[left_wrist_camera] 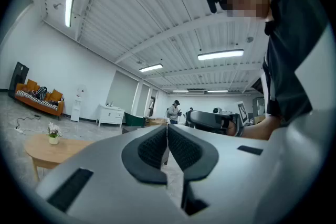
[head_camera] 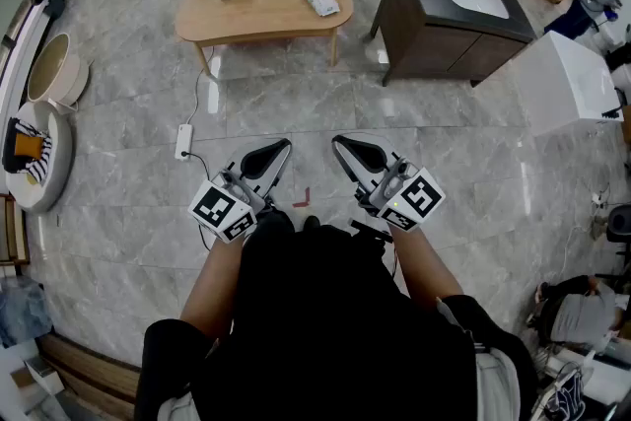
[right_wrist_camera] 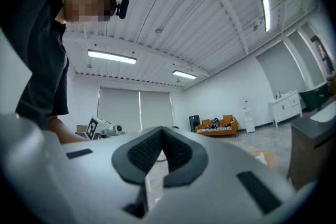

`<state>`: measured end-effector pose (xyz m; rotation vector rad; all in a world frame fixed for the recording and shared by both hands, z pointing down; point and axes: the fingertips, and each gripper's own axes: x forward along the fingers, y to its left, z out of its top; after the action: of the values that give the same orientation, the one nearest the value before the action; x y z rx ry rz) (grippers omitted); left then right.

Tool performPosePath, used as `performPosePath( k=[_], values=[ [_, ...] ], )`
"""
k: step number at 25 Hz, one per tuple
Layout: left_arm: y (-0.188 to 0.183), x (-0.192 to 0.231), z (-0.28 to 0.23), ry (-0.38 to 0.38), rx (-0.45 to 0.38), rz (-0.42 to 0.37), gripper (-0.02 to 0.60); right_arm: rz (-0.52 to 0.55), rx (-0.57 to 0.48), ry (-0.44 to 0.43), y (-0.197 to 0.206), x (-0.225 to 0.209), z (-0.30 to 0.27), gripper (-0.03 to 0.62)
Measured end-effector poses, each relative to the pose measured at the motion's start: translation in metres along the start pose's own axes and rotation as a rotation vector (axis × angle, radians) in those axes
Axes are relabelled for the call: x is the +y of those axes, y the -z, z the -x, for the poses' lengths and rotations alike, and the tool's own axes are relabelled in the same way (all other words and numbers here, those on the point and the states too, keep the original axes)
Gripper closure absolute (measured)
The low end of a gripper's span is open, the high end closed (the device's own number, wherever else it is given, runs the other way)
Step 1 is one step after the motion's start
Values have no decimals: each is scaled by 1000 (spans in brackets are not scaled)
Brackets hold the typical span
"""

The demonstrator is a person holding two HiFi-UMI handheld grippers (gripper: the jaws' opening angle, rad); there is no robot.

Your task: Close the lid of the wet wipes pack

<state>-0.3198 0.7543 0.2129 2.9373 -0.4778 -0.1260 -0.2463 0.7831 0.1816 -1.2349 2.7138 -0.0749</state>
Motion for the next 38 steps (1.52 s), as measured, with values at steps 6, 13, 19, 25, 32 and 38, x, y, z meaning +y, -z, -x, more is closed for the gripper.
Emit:
performPosePath(
  k=[6,13,19,25,32,38],
  values=[
    [-2,1,4,-24,8,-1,565,-10,-9,-13,4,-2,-3,584],
    [-2,-2,9,-38,15,-3,565,23,-11,6,3,-3,-2,583],
    [-1,-5,4,-23,35,1,565,-10,-34,14,2,-6,9,583],
    [7,4,5,-17,63,27,565,-46,-55,64,9,-18,21,583],
    [31,28,-18,19,94,68,565,-46,-28,108,22,-36,15,583],
    [37,61,-48,27,85,126,565,-87,47,139,40,-67,15,583]
  ],
)
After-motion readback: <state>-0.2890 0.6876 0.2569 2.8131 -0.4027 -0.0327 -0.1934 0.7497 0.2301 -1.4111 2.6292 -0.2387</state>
